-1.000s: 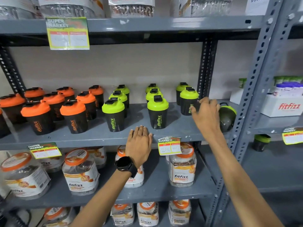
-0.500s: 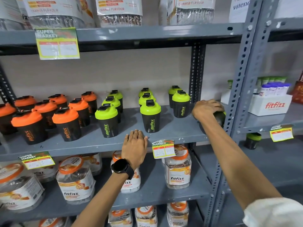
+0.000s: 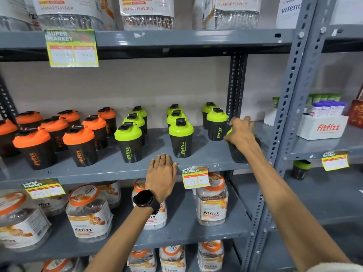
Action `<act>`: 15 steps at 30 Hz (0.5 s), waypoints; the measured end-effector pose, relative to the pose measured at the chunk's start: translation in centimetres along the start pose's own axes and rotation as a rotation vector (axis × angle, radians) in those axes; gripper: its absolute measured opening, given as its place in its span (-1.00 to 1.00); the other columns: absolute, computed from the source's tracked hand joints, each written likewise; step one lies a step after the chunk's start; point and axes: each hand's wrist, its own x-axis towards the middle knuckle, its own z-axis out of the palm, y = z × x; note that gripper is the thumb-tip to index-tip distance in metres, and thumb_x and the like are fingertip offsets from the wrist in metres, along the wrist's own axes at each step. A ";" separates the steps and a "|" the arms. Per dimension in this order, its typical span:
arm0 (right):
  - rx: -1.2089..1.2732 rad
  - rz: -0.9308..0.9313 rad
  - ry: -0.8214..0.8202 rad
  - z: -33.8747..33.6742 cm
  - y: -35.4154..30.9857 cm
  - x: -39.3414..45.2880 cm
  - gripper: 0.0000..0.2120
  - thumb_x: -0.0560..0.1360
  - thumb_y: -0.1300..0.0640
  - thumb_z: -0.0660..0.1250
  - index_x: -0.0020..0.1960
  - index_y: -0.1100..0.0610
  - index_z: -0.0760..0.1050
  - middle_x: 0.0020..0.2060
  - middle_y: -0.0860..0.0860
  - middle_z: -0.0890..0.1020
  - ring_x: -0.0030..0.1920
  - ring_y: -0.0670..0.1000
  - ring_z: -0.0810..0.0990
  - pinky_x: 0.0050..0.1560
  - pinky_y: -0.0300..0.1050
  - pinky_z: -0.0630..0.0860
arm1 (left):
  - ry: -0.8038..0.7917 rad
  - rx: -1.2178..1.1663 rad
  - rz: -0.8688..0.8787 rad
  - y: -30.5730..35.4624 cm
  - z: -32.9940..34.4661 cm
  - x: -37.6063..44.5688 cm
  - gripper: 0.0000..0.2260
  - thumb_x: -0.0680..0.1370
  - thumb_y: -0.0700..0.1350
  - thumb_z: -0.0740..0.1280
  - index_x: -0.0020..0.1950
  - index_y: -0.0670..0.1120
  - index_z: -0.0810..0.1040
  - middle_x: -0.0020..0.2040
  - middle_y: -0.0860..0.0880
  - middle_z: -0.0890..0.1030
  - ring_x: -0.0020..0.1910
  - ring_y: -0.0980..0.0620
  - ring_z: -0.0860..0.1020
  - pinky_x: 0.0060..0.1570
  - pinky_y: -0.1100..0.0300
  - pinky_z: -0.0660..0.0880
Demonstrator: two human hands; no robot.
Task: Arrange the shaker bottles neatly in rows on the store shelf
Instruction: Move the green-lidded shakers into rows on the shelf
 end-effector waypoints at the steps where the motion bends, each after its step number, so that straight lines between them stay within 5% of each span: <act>1: 0.096 -0.044 0.040 0.0 0.1 -0.3 -0.43 0.31 0.13 0.59 0.26 0.12 0.47 0.26 0.21 0.34 0.29 0.28 0.33 0.19 0.11 0.47 | 0.005 -0.004 0.001 -0.1 0.0 0.0 -0.53 0.67 0.05 -0.10 0.38 -0.16 0.41 0.38 -0.15 0.50 0.40 -0.15 0.40 0.45 -0.08 0.26; 6: 0.470 -0.288 0.319 0.7 0.8 -2.6 -0.46 0.30 0.20 0.56 0.21 0.03 0.45 0.20 0.11 0.37 0.23 0.10 0.39 0.11 -0.22 0.37 | 0.032 -0.009 0.015 -0.2 0.3 -0.1 -0.46 0.64 0.08 -0.18 0.39 -0.15 0.40 0.38 -0.14 0.50 0.41 -0.14 0.40 0.45 -0.08 0.27; 10: 0.561 -0.410 0.519 1.8 1.3 -4.2 -0.51 0.33 0.19 0.56 0.17 0.05 0.42 0.21 0.07 0.32 0.25 0.05 0.41 0.30 -0.20 0.41 | 0.043 -0.018 0.016 -0.2 0.4 -0.1 -0.45 0.64 0.08 -0.18 0.38 -0.15 0.41 0.37 -0.15 0.51 0.40 -0.15 0.41 0.45 -0.08 0.28; 15: 0.526 -0.474 0.515 4.0 2.4 -4.6 -0.53 0.35 0.17 0.57 0.16 0.11 0.44 0.30 0.12 0.32 0.25 0.07 0.45 0.28 -0.33 0.35 | 0.067 -0.037 0.023 -0.3 0.4 -0.2 -0.49 0.65 0.07 -0.14 0.35 -0.14 0.43 0.33 -0.13 0.53 0.36 -0.15 0.43 0.43 -0.08 0.30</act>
